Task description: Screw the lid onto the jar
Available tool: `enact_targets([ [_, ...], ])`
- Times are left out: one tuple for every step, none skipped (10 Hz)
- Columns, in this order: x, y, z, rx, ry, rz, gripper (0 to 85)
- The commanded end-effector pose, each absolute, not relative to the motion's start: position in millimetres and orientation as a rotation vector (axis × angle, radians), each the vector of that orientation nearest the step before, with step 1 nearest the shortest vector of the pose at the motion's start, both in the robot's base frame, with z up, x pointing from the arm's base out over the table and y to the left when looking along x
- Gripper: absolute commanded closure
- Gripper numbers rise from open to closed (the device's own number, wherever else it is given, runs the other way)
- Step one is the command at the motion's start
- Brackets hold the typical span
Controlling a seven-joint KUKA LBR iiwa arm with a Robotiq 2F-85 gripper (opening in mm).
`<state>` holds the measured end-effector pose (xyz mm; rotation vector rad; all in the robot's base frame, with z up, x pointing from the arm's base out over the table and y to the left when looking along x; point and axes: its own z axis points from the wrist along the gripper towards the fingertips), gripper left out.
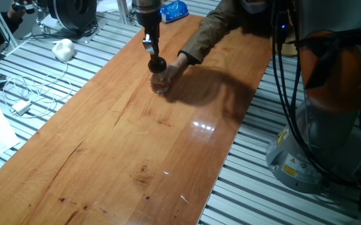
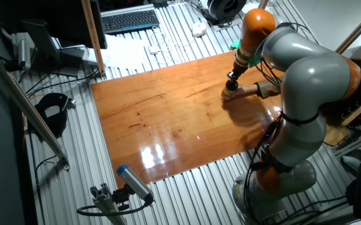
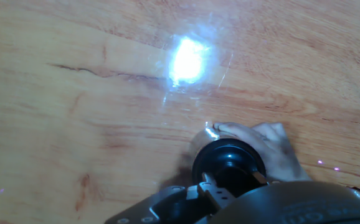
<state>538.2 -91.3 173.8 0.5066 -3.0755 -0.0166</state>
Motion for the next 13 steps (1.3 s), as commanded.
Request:
enact_targets([
  [538.2, -91.6, 174.4, 0.508, -3.073, -0.026, 68.0],
  [538.1, -91.2, 173.8, 0.508, -3.074, -0.031, 85.0],
  [538.1, -91.2, 173.5, 0.512, -3.069, -0.041, 68.0],
  [538.5, -90.9, 172.4, 0.517, -3.068, -0.066, 68.0],
  [538.5, -91.2, 171.7, 0.527, -3.062, -0.089, 68.0],
  [538.1, -91.8, 172.5, 0.537, -3.059, -0.113, 68.0],
  [537.8, -92.2, 173.4, 0.547, -3.061, -0.124, 68.0],
  [537.4, -92.9, 174.1, 0.553, -3.068, -0.125, 68.0],
  [536.5, -94.5, 174.7, 0.56, -3.072, -0.131, 68.0],
  [535.8, -95.8, 174.9, 0.563, -3.077, -0.13, 68.0],
  [535.6, -97.0, 174.8, 0.564, -3.08, -0.129, 68.0],
  [535.7, -98.0, 174.4, 0.564, -3.08, -0.129, 68.0],
  [535.9, -98.0, 171.7, 0.56, -3.085, -0.133, 68.0],
])
